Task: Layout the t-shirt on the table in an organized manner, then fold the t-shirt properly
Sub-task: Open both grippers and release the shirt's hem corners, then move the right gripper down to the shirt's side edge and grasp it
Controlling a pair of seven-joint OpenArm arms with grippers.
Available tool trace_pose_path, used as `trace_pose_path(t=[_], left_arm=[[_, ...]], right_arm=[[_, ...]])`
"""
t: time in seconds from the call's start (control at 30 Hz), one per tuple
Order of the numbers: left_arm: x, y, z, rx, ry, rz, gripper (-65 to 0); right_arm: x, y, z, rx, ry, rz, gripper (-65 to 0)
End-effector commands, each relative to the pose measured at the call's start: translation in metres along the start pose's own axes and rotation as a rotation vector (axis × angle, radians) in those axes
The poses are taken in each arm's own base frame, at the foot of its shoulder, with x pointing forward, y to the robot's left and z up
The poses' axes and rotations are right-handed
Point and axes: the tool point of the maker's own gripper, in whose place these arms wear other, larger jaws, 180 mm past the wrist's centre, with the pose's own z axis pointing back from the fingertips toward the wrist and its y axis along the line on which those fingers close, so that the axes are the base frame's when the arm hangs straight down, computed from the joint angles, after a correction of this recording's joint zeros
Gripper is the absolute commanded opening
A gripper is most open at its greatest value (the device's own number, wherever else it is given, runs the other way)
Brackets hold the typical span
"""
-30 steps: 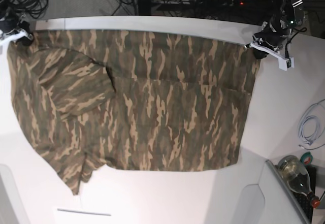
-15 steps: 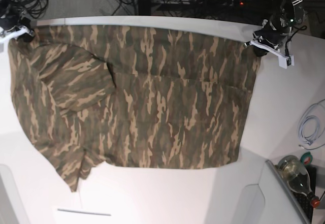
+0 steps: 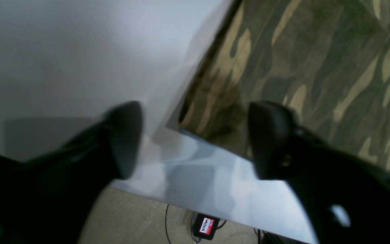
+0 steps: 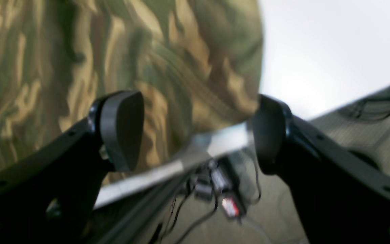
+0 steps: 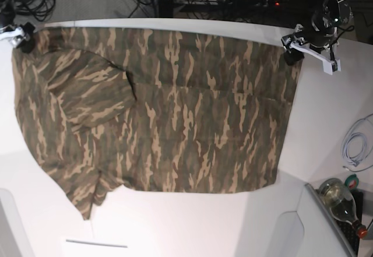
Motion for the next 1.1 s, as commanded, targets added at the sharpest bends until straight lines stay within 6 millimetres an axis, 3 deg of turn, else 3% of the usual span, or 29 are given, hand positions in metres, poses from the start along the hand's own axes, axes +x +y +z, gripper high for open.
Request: trace_pose_path(t=[0.0, 0.07, 0.13, 0.27, 0.43, 0.5, 0.57, 0.67, 0.7, 0.9, 1.07], left_arm=[[0.012, 0.001, 0.003, -0.002, -0.033, -0.008, -13.8], [0.021, 0.015, 0.008, 0.030, -0.062, 0.012, -14.2], [0.036, 0.045, 0.017, 0.099, -0.111, 0.069, -14.2], [0.075, 0.081, 0.030, 0.180, -0.222, 0.133, -14.0], [0.118, 0.064, 0.027, 0.138, -0.306, 0.114, -14.6], [0.120, 0.035, 0.012, 0.074, -0.284, 0.071, -21.6], [0.120, 0.008, 0.002, 0.017, -0.266, 0.032, -35.9], [0.115, -0.016, -0.006, -0.032, -0.245, 0.006, -62.5], [0.114, -0.019, -0.007, -0.038, -0.241, 0.000, -65.0], [0.111, -0.014, -0.006, -0.030, -0.235, -0.008, -65.0], [0.114, 0.009, 0.000, 0.016, -0.239, -0.005, -65.0]], right_arm=[[0.021, 0.002, 0.005, 0.006, -0.061, 0.020, -18.9], [0.026, 0.001, 0.006, 0.003, -0.070, 0.031, -18.8], [0.031, 0.002, 0.007, 0.003, -0.079, 0.036, -18.5], [0.071, 0.006, -0.006, 0.021, -0.127, 0.058, -18.3], [0.148, 0.012, -0.038, -0.008, -0.179, 0.104, -18.3], [0.174, 0.019, -0.057, -0.003, -0.209, 0.091, -18.2], [0.198, 0.036, -0.079, 0.024, -0.228, 0.113, -18.2], [0.205, 0.062, -0.110, 0.084, -0.223, 0.125, -18.6], [0.207, 0.071, -0.118, 0.109, -0.236, 0.111, -18.8], [0.222, 0.099, -0.132, 0.169, -0.314, 0.095, -18.9], [0.209, 0.088, -0.143, 0.049, -0.284, 0.089, -18.9]])
